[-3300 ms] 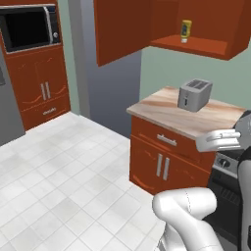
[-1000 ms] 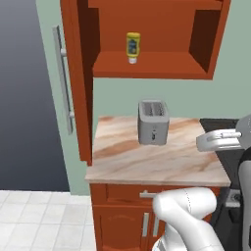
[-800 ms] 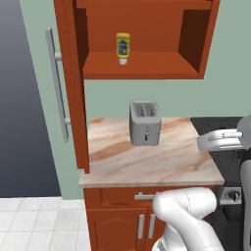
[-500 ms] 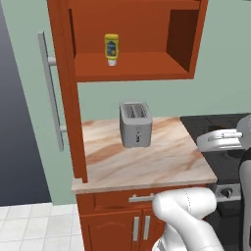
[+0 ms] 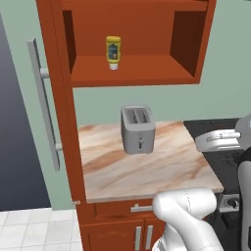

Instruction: Move the mustard and mayonnaise from the cabinet to the dining counter.

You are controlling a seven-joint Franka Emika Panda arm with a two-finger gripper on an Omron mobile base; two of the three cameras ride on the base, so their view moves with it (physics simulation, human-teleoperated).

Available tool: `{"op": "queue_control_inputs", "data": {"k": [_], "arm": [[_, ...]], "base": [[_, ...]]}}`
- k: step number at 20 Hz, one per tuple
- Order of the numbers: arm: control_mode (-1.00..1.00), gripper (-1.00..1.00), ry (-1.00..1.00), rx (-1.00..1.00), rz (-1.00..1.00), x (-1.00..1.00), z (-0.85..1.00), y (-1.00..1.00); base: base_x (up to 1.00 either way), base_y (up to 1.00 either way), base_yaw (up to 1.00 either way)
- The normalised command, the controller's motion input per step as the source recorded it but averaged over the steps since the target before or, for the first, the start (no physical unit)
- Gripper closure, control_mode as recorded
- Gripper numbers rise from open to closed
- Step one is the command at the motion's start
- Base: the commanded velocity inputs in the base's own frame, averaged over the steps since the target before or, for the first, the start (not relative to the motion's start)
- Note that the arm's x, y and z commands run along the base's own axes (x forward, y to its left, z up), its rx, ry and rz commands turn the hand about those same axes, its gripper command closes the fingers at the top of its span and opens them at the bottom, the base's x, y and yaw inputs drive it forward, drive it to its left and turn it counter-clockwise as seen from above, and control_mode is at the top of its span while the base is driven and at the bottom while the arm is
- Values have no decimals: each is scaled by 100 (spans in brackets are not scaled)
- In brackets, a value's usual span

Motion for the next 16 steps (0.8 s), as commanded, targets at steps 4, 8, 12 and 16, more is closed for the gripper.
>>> {"op": "queue_control_inputs", "data": {"k": [4,8,12,16], "arm": [[100,-100,0,0,0,0,0,0],[100,-100,0,0,0,0,0,0],[100,-100,0,0,0,0,0,0],[100,-100,0,0,0,0,0,0]], "base": [[31,-14,6],[34,-11,9],[40,-14,12],[39,-13,13]]}}
